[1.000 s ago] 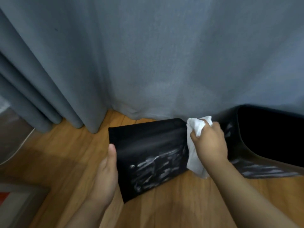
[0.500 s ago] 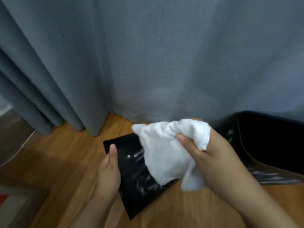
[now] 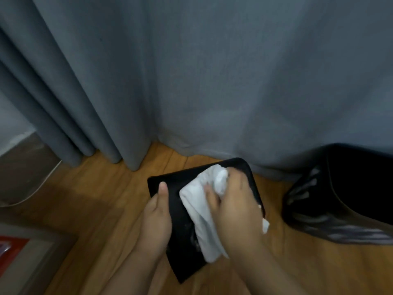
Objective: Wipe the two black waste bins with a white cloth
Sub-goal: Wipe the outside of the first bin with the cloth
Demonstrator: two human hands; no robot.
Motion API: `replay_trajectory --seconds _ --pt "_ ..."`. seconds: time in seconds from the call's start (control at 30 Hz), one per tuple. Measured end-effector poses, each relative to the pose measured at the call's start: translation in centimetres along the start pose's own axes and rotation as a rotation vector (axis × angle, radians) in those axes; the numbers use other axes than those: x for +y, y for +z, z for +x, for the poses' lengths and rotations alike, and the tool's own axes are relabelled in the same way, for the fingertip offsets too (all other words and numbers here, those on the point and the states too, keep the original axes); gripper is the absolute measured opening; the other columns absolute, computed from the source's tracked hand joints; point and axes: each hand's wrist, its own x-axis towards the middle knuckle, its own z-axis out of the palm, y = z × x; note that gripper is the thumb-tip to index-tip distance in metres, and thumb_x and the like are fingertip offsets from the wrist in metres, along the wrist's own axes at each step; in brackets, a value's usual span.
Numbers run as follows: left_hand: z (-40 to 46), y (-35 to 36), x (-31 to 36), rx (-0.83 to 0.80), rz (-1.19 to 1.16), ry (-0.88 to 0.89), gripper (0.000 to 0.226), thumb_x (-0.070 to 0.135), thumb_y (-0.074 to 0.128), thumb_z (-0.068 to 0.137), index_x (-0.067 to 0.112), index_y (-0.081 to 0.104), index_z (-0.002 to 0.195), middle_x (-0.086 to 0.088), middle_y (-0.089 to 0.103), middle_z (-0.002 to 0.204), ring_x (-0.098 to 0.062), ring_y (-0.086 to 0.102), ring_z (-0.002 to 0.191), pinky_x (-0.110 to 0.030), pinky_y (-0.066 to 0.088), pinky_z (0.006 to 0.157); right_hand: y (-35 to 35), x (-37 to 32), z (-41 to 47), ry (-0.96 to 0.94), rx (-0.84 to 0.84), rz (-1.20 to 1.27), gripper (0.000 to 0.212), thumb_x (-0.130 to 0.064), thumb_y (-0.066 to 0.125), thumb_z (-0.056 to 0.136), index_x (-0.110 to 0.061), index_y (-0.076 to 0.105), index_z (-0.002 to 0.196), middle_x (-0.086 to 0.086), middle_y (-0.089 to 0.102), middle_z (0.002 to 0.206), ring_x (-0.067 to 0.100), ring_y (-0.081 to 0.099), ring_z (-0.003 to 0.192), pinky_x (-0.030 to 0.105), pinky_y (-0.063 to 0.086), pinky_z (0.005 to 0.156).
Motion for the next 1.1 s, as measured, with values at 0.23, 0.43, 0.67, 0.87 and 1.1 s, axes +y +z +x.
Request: replay_trajectory --seconds 0.23,0.43,0.67,0.87,1.1 --pt "-0.4 -0.1 0.4 -0.014 -0.034 0.008 0.058 0.052 0.036 0.098 0.01 0.073 0.087 -0.004 0.077 0.082 -0.017 0.073 0.08 -0.032 0.053 0.074 3.5 0.2 -3.4 -0.095 -0.015 -0.171 0.084 -0.072 0.043 0.077 -0.019 0.037 0.143 0.016 0.046 0.135 0.033 0.049 0.117 0.048 0.044 0.094" --pt "-0.4 -0.2 0.6 -0.097 -0.077 -0.012 0.059 0.057 0.033 0.093 0.015 0.075 0.092 0.001 0.078 0.086 -0.009 0.073 0.08 -0.024 0.05 0.07 2.6 1.4 -1.9 -0.142 0.022 -0.072 0.059 -0.046 0.042 0.087 -0.021 0.035 0.14 0.008 0.056 0.127 0.024 0.054 0.111 0.037 0.044 0.092" --pt "-0.4 -0.2 0.5 -0.153 -0.128 -0.037 0.054 0.052 0.031 0.098 0.016 0.072 0.094 0.003 0.078 0.083 -0.004 0.073 0.08 -0.018 0.053 0.072 0.9 -0.9 -2.0 -0.315 -0.084 0.054 0.06 -0.043 0.049 0.077 -0.026 0.041 0.134 -0.005 0.057 0.116 0.011 0.056 0.101 0.02 0.047 0.08" --pt "-0.3 -0.7 1.4 -0.221 -0.125 -0.118 0.051 0.052 0.031 0.099 0.02 0.07 0.102 -0.003 0.077 0.098 -0.016 0.073 0.089 -0.03 0.052 0.079 1.7 -0.8 -1.5 -0.39 -0.056 -0.063 0.082 -0.027 0.084 0.053 -0.024 0.044 0.125 0.0 0.054 0.118 0.019 0.06 0.089 0.031 0.055 0.064" --pt "-0.2 -0.8 1.1 -0.26 -0.126 -0.132 0.067 0.065 0.032 0.088 0.017 0.07 0.117 -0.004 0.076 0.108 -0.021 0.071 0.103 -0.046 0.05 0.1 1.1 5.8 3.0 0.136 0.037 0.07 0.044 -0.024 0.065 0.076 -0.018 0.053 0.118 0.005 0.055 0.115 0.03 0.056 0.103 0.034 0.042 0.074"
